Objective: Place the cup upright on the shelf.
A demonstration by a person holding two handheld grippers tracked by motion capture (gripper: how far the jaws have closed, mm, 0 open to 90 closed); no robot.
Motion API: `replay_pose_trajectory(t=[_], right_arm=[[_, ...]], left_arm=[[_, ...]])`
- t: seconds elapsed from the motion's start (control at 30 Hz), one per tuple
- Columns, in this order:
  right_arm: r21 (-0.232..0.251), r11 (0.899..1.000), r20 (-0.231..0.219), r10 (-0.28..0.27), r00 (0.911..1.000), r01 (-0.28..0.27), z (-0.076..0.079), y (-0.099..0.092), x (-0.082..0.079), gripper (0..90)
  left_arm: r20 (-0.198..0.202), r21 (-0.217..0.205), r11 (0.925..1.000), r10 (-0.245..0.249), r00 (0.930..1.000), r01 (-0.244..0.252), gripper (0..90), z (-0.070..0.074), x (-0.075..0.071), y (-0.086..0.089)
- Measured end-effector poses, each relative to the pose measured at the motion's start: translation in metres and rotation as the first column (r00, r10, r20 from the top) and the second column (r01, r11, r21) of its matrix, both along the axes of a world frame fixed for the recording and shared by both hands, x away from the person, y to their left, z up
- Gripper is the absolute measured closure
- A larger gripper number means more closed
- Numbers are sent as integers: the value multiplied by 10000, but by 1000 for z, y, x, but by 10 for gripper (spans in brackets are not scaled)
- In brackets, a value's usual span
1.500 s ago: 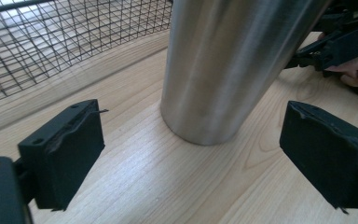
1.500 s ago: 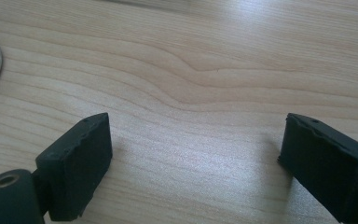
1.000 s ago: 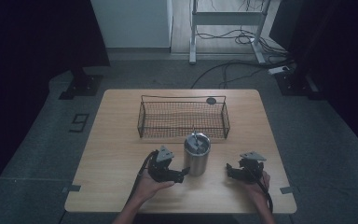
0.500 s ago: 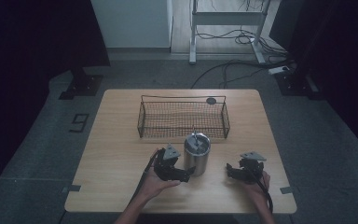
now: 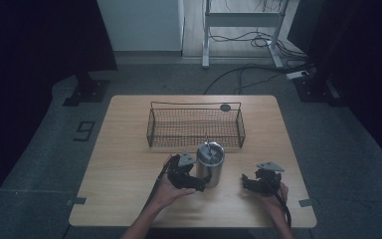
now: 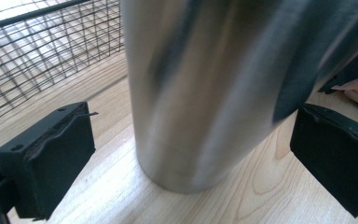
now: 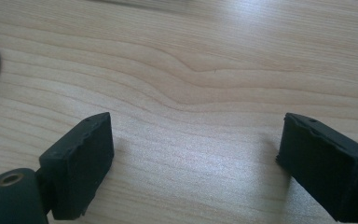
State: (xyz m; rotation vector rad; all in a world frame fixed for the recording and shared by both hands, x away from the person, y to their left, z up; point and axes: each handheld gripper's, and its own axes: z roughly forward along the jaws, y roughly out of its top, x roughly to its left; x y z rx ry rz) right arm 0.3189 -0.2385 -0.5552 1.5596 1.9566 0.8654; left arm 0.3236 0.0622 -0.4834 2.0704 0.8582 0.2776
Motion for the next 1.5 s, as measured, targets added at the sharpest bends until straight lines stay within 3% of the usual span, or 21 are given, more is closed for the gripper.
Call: replay_pose_trajectory(t=[0.3,0.7,0.97,1.1,1.5], right_arm=[[12,10000,14,-36,10000,36,0,0,0,105],[17,10000,25,-65,10000,65,0,0,0,110],[25,10000,25,-88,10000,88,0,0,0,113],[27,10000,27,-93,10000,93,0,0,0,113],[32,9999,36,-120,9999,120,0,0,0,118]], left_arm=[[231,127,9997,-206,9995,203,0,2,5,-15],[322,-36,9997,-220,9992,221,0,0,14,-29],[668,-255,9994,-222,9975,239,12,-2,15,-33],[910,-155,9994,-292,9954,307,30,-3,14,-34],[1149,80,9991,-413,9925,406,40,-1,13,-34]])
